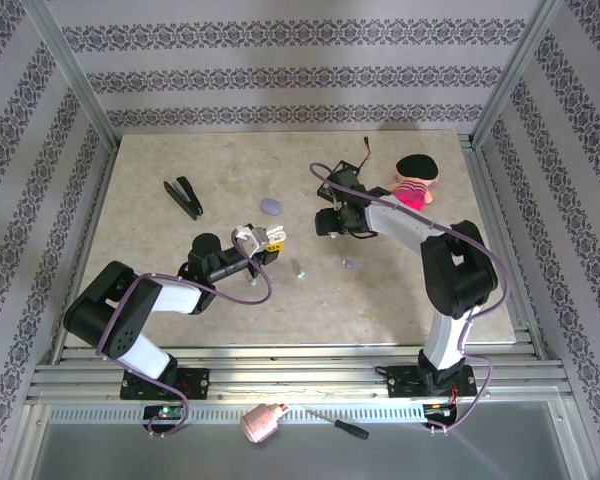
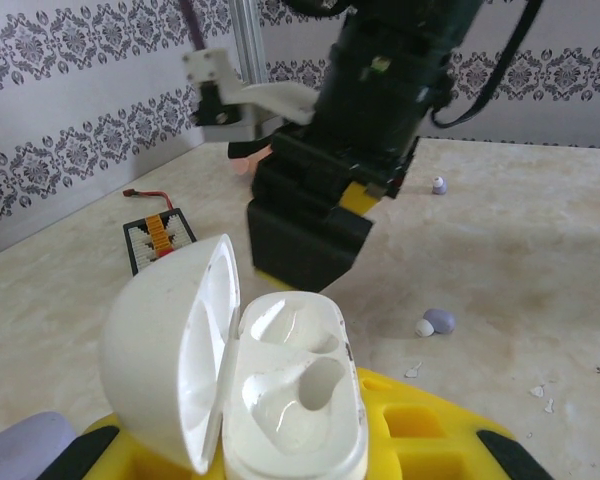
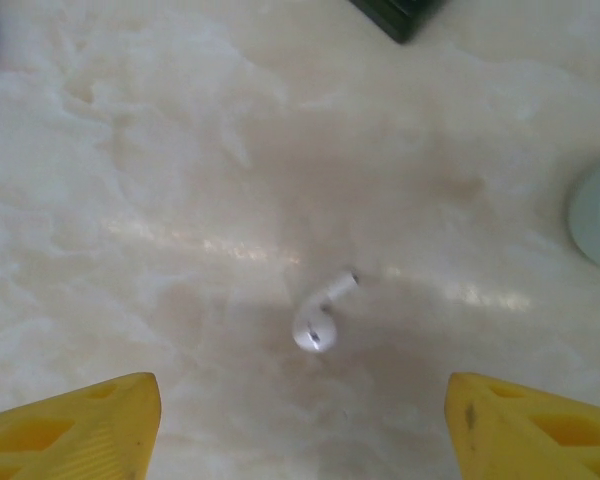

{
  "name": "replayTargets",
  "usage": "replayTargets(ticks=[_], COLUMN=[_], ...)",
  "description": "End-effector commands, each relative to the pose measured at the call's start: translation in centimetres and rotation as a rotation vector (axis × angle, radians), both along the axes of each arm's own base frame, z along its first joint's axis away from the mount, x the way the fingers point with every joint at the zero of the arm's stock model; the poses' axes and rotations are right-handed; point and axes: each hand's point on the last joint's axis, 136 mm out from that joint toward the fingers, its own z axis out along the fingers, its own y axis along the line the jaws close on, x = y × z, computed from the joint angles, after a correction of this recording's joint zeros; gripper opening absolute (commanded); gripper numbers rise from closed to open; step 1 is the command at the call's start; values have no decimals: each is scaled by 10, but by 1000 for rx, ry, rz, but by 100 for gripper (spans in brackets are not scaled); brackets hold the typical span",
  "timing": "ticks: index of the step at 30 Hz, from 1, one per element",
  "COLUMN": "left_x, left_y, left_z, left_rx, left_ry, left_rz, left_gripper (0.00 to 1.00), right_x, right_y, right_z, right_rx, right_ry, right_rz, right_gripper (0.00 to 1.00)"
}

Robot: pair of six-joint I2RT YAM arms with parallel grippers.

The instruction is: Insert the wireless bluetooth earbuds into the charging case

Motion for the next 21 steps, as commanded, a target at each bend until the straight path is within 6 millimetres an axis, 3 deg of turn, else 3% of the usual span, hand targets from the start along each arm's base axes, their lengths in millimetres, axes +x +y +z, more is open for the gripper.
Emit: replayTargets(ticks=[1,9,15,21], left_x=[4,1,-2,-4], left_y=[0,2,2,0], left_z=[17,14,14,13], left_rx=[-23,-20,-27,-31], left_ry=[-70,-58,-53,-45], left_rz=[-7,-7,-17,-30], left_gripper=[0,0,0,0], right_x=[12,21,18,7], right_y=[11,37,29,19], right_z=[-3,-31,-46,-45], right_rx=[32,122,103,94], right_ry=[20,103,141,156], right_rz=[75,153,154,137], right_gripper=[74,73,73,71])
